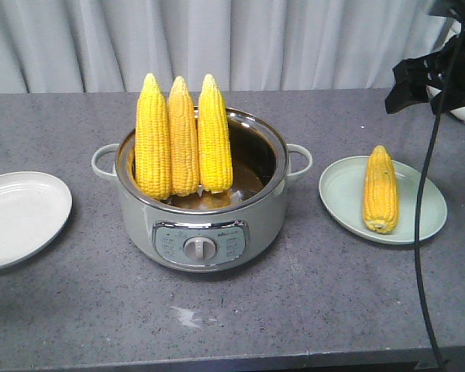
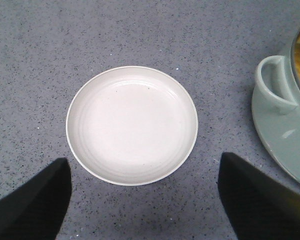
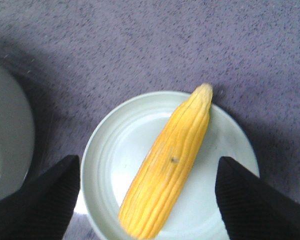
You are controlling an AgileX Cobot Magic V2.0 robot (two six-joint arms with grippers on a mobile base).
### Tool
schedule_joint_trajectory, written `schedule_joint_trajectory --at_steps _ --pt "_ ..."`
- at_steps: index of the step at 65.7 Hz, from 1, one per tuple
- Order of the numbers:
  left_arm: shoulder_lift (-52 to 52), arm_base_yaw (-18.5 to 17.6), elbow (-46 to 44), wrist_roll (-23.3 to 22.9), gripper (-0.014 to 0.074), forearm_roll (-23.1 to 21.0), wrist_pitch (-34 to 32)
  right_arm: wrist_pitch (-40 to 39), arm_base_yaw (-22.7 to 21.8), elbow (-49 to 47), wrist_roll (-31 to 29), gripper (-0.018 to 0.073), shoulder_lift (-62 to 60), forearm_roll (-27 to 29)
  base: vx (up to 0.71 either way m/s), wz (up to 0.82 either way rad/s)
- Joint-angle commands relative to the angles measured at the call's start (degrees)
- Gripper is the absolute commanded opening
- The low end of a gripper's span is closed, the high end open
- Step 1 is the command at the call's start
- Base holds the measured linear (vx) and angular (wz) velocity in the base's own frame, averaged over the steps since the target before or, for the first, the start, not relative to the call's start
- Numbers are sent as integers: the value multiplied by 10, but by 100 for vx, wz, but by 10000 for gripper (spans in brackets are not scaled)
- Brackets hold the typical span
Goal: Distribute corn equally
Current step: 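Open the right gripper and withdraw it from the plate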
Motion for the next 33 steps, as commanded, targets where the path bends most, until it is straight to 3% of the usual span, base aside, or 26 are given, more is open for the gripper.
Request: schedule_joint_trajectory --at_steps 1,18,33 --pt "-4 0 -19 -2 565 1 -36 -27 0 47 -17 546 -84 11 0 0" --pt "-4 0 -19 -2 565 -4 -36 -124 0 238 -42 546 -249 9 0 0" --pt "-4 0 -19 -2 565 -4 -37 -147 0 337 -54 546 -359 9 0 0"
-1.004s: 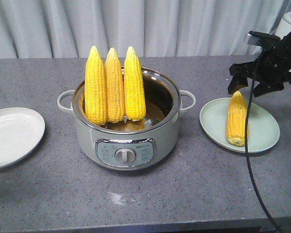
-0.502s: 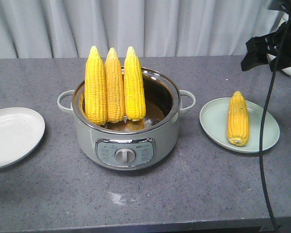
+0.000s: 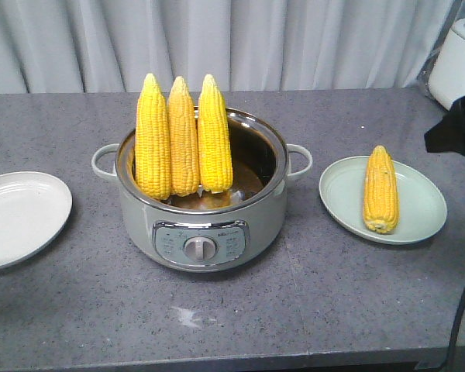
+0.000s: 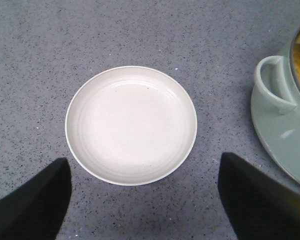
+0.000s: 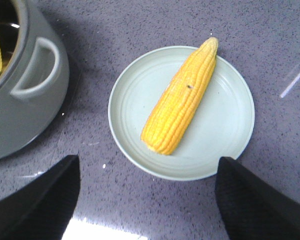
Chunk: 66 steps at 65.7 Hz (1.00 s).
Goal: Distribute corn equally
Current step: 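Open the right gripper and withdraw it from the plate, then reach the left gripper to the corn cob nearest the white plate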
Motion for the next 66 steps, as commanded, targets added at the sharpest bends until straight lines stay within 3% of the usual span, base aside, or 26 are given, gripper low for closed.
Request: schedule_joint_trajectory --at_steps 1,10,16,27,45,66 --pt "-4 0 -19 -2 565 -2 -37 -45 0 18 -14 546 -47 9 0 0" --pt "-4 0 -19 5 565 -24 -36 -58 0 37 -14 546 -72 9 0 0" --pt "-3 0 -20 31 565 -61 -46 -56 0 37 -14 546 -73 9 0 0" --pt "24 0 -33 96 565 -154 -57 -57 0 37 -14 546 -73 12 0 0" --pt "155 -3 -124 195 565 -294 -49 -57 0 37 -14 546 -73 14 0 0" --pt "300 -94 -251 222 565 -294 -67 -59 0 37 -14 546 -73 18 0 0"
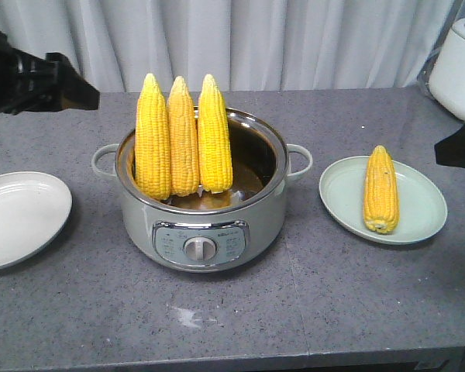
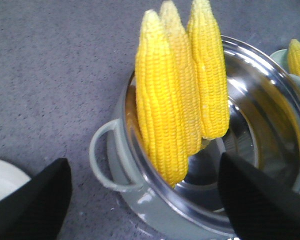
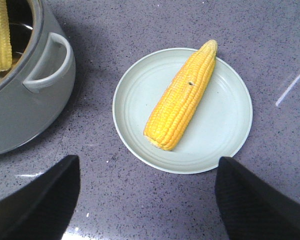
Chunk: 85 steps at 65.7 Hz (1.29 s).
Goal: Distribute corn equally
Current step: 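Reach the left gripper to the corn cob nearest the white plate, then grasp the corn cob with the left gripper and lift it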
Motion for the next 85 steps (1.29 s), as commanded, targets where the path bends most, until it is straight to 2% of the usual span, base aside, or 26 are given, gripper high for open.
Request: schedule_joint_trajectory --at_steps 1,12,23,40,61,73,85 --pt "19 -26 -47 14 565 -13 -39 -34 0 -15 -6 546 -12 12 0 0" --pt "75 -58 -87 17 565 3 -65 -35 0 -15 -6 546 -12 14 0 0" --pt "111 -71 -101 14 565 10 -99 -35 0 -15 -6 546 -12 15 0 0" --pt "148 -72 -105 8 565 11 -151 -36 0 -15 -6 546 -12 15 0 0" --pt "177 -72 -105 8 563 11 -155 -39 0 -15 -6 546 -12 15 0 0" --pt "183 -72 -105 8 510 11 -154 -39 0 -15 -6 546 -12 15 0 0" --pt "184 -72 -105 8 372 11 -154 -40 0 -15 -6 546 -12 15 0 0"
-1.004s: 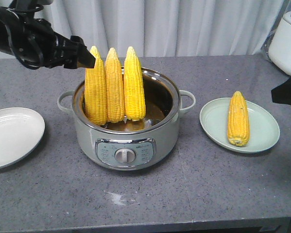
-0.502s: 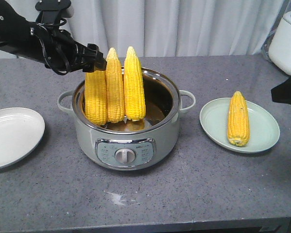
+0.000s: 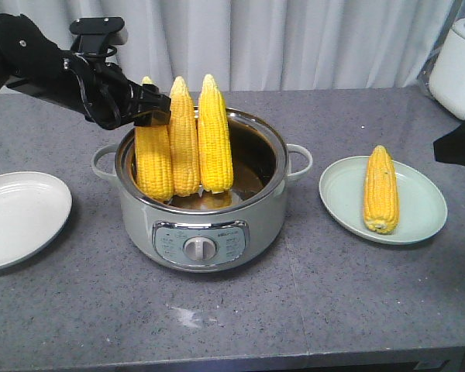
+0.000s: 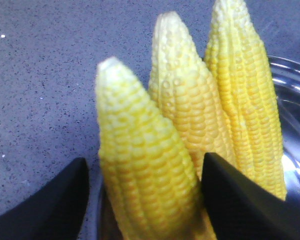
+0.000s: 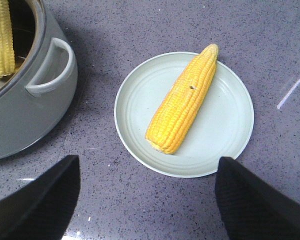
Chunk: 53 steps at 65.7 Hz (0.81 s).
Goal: Distribute corn equally
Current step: 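Grasp the corn cob with the left gripper and lift it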
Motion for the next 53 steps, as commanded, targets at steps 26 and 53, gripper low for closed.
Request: schedule_joint_trajectory --at_steps 26,53 --pt "-32 -4 -19 2 -10 -11 -23 -35 0 -15 -6 546 -12 10 0 0" --pt "-92 -3 -19 13 -6 -7 -25 -33 0 -15 -6 546 -12 10 0 0"
